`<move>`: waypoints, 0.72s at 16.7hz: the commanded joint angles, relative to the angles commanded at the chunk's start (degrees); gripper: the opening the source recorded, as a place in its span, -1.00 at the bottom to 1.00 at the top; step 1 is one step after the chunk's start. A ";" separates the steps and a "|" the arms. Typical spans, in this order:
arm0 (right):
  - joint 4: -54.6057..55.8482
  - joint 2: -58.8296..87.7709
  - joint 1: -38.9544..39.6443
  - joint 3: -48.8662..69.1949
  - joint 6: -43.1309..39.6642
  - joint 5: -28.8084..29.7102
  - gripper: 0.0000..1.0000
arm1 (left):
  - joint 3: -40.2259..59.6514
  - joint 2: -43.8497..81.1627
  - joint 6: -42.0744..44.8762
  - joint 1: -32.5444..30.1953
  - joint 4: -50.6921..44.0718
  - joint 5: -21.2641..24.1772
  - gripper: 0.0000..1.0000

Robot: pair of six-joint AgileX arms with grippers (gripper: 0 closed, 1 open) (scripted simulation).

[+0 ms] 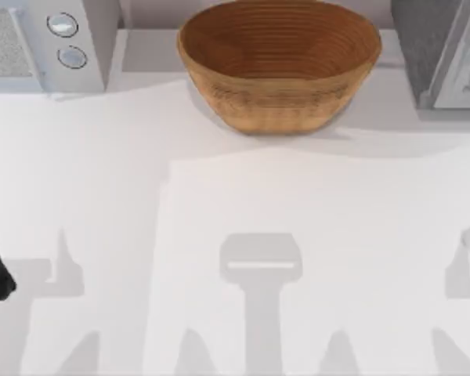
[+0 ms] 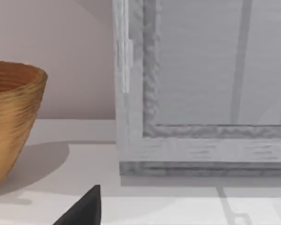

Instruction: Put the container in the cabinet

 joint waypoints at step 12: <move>28.02 30.82 -4.70 0.68 -0.92 -3.62 1.00 | 0.00 0.00 0.00 0.00 0.00 0.00 1.00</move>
